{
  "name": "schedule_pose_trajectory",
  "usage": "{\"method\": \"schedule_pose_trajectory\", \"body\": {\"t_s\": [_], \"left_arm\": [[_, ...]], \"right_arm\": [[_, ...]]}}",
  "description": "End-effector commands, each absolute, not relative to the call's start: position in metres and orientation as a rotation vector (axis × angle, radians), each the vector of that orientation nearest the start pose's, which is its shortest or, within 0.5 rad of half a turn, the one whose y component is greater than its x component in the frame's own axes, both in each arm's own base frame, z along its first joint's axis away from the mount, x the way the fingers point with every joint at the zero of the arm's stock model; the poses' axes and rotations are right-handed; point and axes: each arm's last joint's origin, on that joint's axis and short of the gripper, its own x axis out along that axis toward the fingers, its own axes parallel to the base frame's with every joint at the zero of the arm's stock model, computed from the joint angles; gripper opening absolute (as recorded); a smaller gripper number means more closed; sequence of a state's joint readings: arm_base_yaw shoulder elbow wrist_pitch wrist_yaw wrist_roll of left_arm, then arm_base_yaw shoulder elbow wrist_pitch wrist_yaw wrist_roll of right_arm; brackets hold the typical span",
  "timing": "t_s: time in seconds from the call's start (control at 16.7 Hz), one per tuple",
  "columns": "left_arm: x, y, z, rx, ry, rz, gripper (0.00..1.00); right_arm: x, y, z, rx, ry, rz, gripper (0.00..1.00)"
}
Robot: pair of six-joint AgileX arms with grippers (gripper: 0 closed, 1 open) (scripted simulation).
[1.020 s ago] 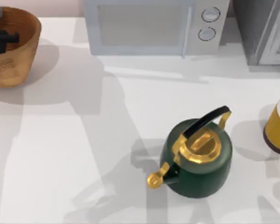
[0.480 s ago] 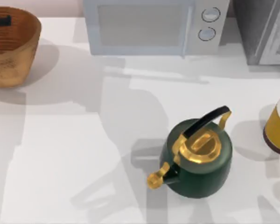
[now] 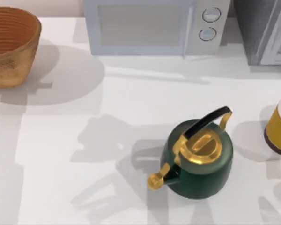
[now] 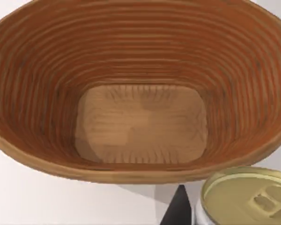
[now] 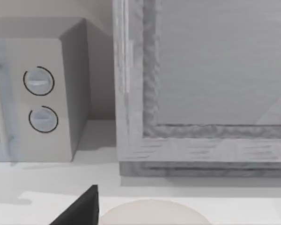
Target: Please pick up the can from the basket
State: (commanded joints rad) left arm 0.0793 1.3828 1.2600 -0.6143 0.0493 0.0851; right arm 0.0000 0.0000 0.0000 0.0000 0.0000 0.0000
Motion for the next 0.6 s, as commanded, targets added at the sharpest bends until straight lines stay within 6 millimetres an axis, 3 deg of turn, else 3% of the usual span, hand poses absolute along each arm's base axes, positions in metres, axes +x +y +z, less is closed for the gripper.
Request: {"method": "schedule_pose_trajectory", "body": {"t_s": [0.12,0.3,0.42,0.6], "left_arm": [[0.243,0.017,0.321,0.030,0.599,0.007,0.00],[0.171,0.008,0.292,0.029,0.404,0.010,0.00],[0.139,0.004,0.260,0.025,0.289,0.009,0.00],[0.114,0.001,0.211,0.016,0.152,0.006,0.00]], "right_arm": [[0.106,-0.001,0.160,0.000,0.000,0.000,1.00],[0.106,-0.001,0.160,0.000,0.000,0.000,1.00],[0.106,-0.001,0.160,0.000,0.000,0.000,1.00],[0.106,-0.001,0.160,0.000,0.000,0.000,1.00]]}}
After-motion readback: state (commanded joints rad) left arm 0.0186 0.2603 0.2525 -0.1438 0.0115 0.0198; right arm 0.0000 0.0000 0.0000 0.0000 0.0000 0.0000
